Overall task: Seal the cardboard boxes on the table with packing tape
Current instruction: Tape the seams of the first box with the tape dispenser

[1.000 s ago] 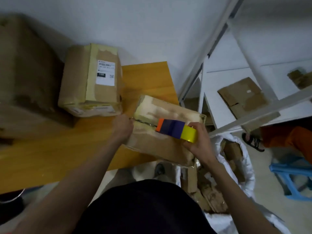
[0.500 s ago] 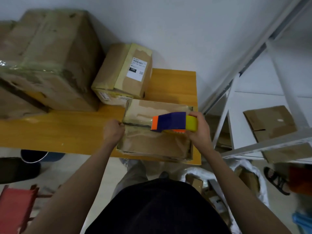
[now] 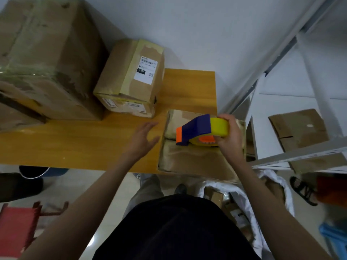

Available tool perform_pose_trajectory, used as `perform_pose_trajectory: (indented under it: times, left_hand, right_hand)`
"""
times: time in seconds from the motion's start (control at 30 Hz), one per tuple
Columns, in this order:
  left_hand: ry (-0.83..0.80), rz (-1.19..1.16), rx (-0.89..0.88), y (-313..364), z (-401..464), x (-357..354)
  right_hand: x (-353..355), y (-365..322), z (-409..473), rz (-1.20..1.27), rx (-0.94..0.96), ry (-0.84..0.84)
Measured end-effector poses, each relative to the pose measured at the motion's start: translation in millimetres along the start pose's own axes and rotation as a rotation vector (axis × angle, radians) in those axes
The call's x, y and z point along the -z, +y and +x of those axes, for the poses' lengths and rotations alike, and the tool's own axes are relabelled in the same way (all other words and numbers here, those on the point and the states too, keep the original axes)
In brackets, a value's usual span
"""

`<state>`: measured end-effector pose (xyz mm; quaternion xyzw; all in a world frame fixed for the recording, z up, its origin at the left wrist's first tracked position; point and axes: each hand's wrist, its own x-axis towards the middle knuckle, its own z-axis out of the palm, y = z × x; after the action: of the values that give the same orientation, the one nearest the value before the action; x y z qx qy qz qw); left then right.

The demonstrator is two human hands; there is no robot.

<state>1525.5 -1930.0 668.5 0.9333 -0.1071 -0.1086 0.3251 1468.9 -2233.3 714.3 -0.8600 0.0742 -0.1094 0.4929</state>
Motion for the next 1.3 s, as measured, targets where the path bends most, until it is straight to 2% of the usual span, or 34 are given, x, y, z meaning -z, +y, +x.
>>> perform_pose_trajectory:
  times: [0.03,0.1,0.23,0.43,0.63,0.9,1.3]
  left_hand:
    - [-0.082,0.059,-0.044,8.4,4.7,-9.3]
    - [-0.159,0.126,-0.024,17.6,14.7,-23.2]
    - [-0.180,0.061,0.079,24.3,27.2,-32.9]
    - [-0.252,0.062,0.060,14.1,34.0,-35.9]
    - [-0.259,0.214,0.138,-12.2,33.7,-4.2]
    - [-0.267,0.234,0.178,-59.9,33.1,40.0]
    - [-0.245,0.218,0.171,-54.8,32.7,46.5]
  right_hand:
    - [-3.2,-0.7,-1.9,-0.005,-0.006,-0.018]
    - [-5.9,-0.1,-6.7,-0.011,-0.010,-0.035]
    - [-1.3,4.6,-10.8,-0.021,-0.032,-0.009]
    - [-2.4,2.1,-7.6,-0.015,-0.060,-0.003]
    - [-18.8,-5.2,3.0,-0.029,-0.011,-0.028]
    - [-34.5,-16.3,13.1,-0.003,0.031,-0.088]
    - [-17.5,-11.8,8.8,-0.040,0.093,-0.147]
